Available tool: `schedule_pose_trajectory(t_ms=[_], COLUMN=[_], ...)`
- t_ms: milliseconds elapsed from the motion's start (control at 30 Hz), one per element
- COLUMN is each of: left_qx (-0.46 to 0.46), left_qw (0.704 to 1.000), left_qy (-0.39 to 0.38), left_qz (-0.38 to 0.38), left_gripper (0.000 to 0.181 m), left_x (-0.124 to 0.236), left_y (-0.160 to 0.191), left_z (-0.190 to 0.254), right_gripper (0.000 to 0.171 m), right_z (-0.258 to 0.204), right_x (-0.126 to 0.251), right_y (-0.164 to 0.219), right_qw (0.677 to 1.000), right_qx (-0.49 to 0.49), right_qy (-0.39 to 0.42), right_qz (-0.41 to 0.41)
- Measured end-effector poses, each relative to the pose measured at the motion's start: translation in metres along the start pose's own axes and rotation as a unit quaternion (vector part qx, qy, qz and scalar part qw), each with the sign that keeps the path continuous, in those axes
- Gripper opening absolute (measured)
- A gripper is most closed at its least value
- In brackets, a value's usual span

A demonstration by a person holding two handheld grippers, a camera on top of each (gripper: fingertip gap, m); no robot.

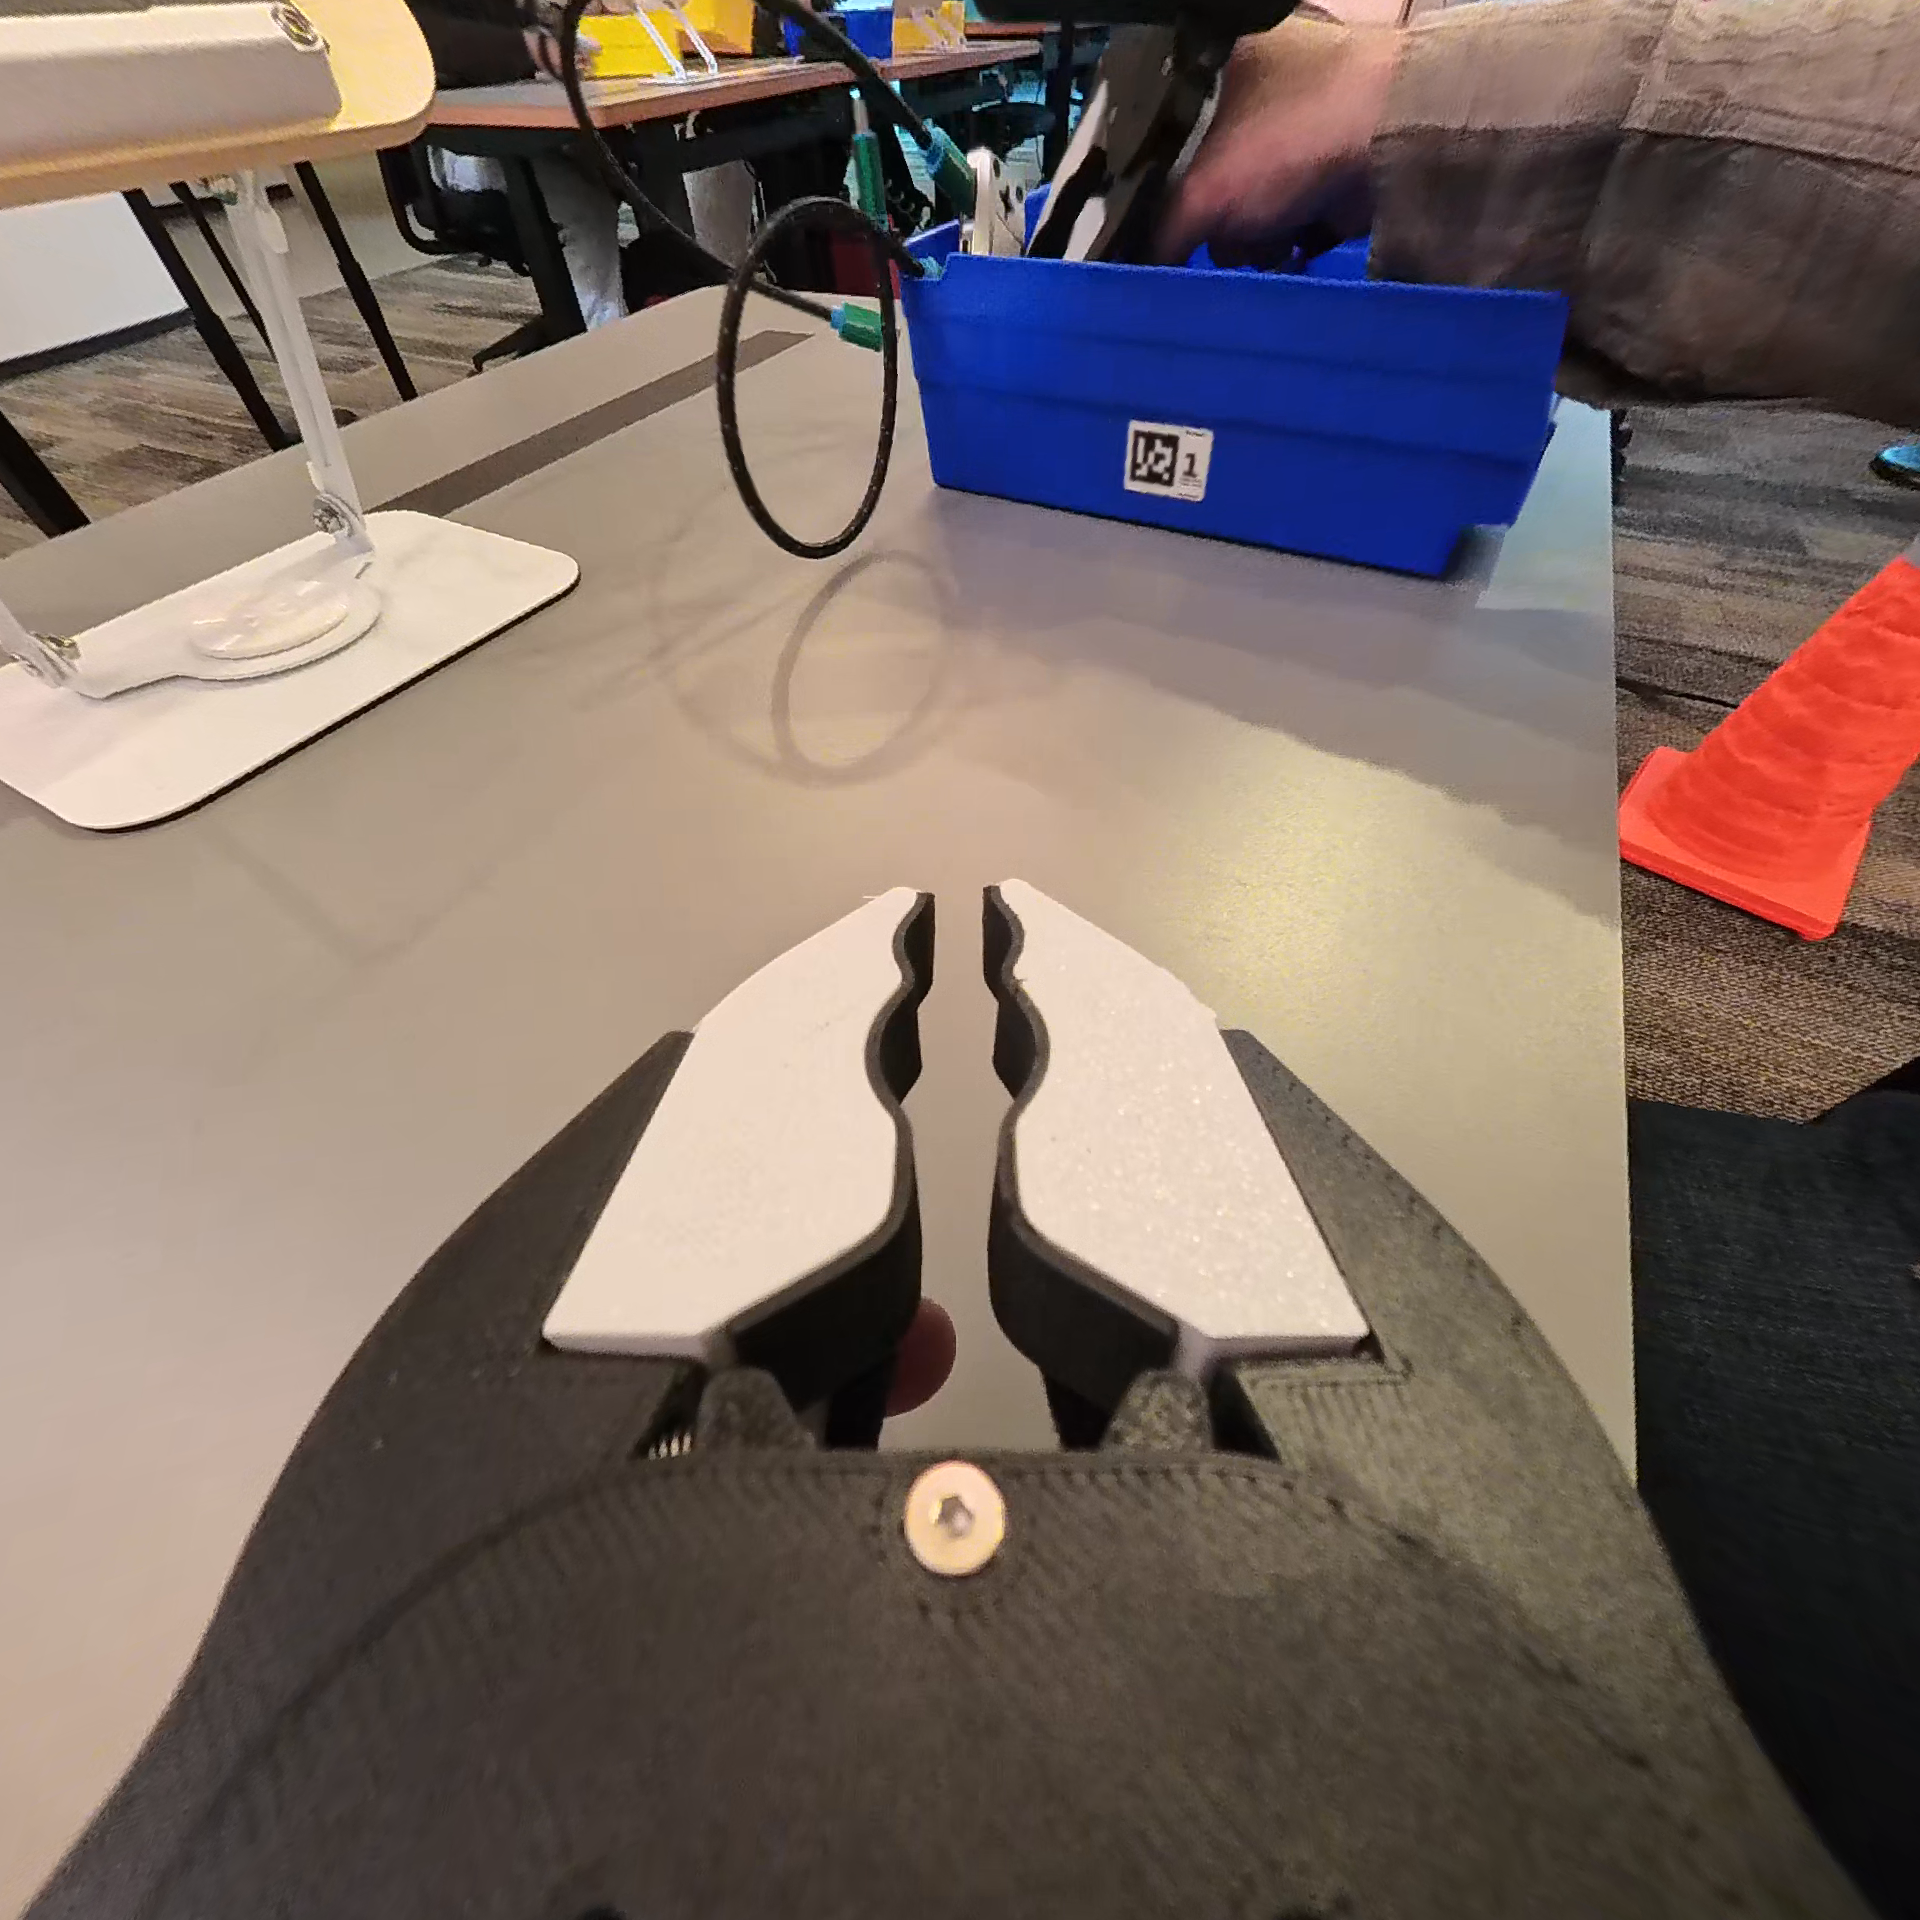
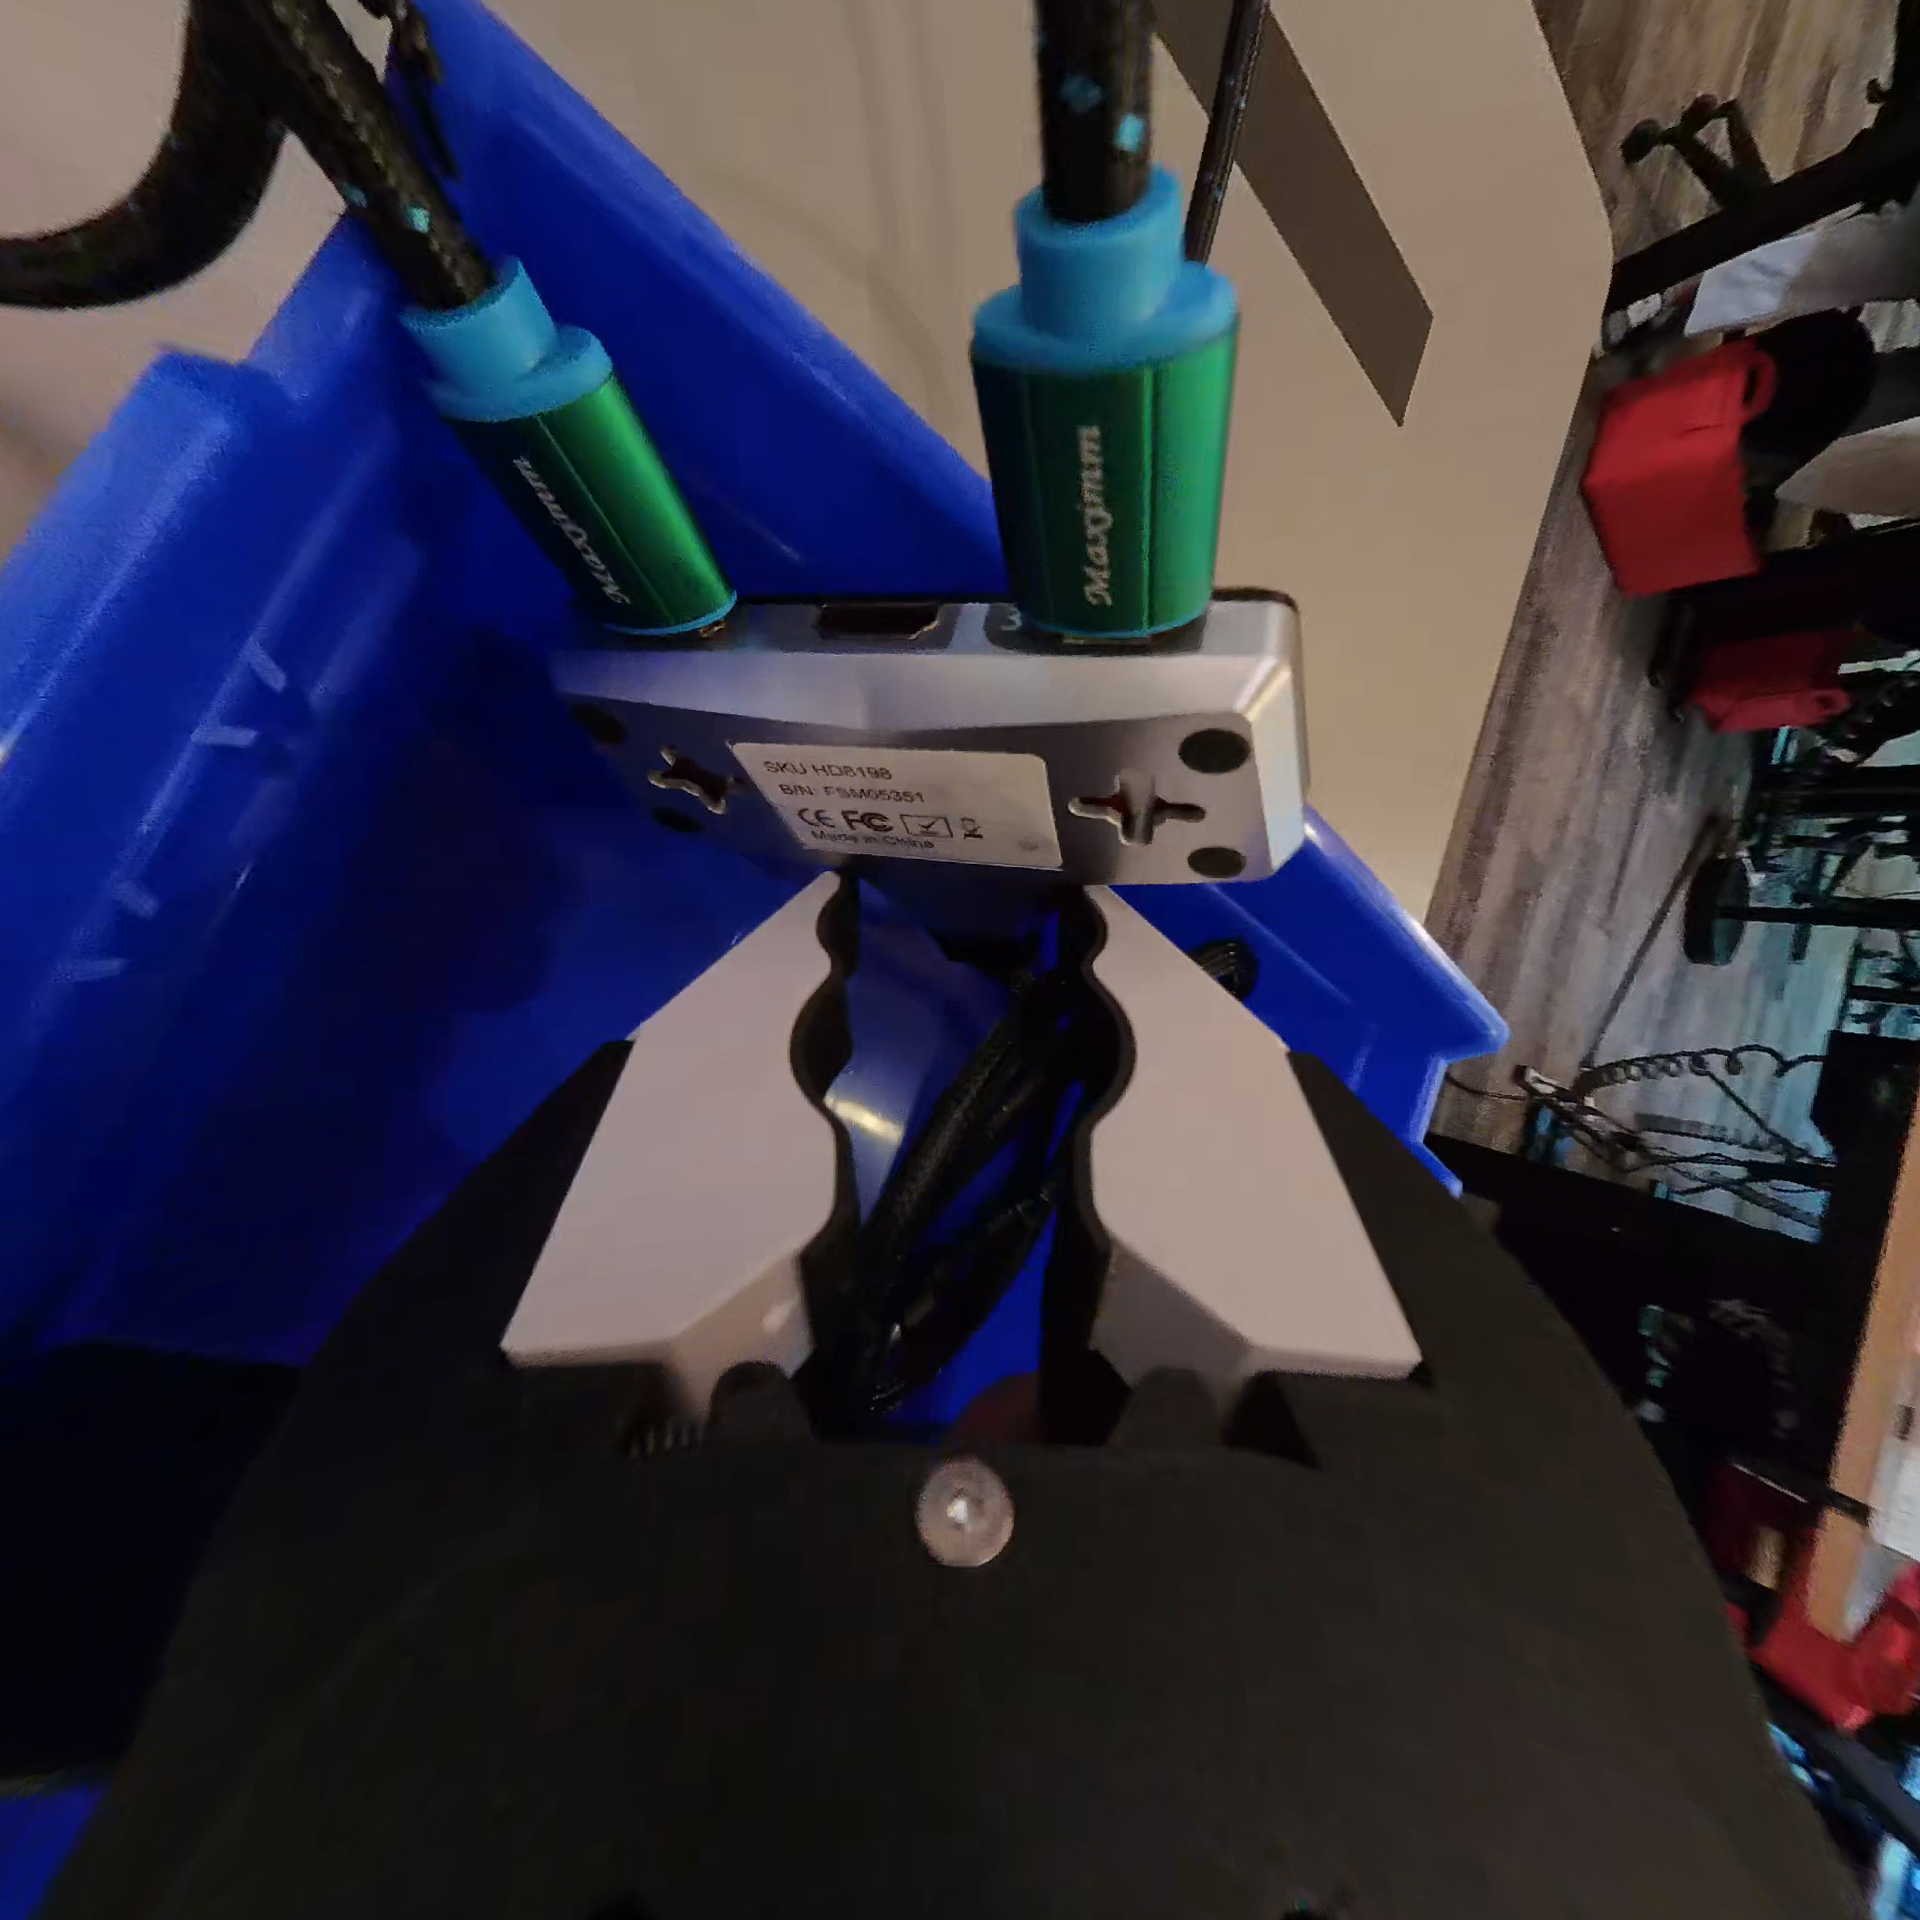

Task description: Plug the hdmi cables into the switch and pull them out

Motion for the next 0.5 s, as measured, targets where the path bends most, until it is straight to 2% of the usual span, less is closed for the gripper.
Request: schedule_pose_trajectory(t_ms=[133, 333, 500], left_qx=[-0.002, -0.005, -0.008], left_qw=[1.0, 1.0, 1.0], left_qy=[0.001, 0.001, 0.002], left_qz=[-0.002, -0.003, -0.003], left_gripper=[0.008, 0.008, 0.008], left_x=[-0.001, -0.002, -0.002], left_y=[0.0, 0.0, 0.0], left_z=[0.001, 0.002, 0.004], right_gripper=[0.032, 0.031, 0.028], right_z=[-0.005, -0.006, -0.013], right_x=[-0.009, -0.011, -0.016], right_y=[-0.001, -0.005, -0.014], right_qw=[0.999, 0.998, 0.993], right_qx=[0.037, 0.023, 0.038], right_qy=[0.019, -0.036, -0.027], right_qz=[-0.032, -0.045, -0.107])
Point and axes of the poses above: each gripper's, where its closed fingertips meet, x back along the fingers, y out of its underside, z = x × y across the jaws, the point moved 9 cm from there along x, back along the fingers, and after that the axes turned 10 degrees about -y, right-handed, at the moved point
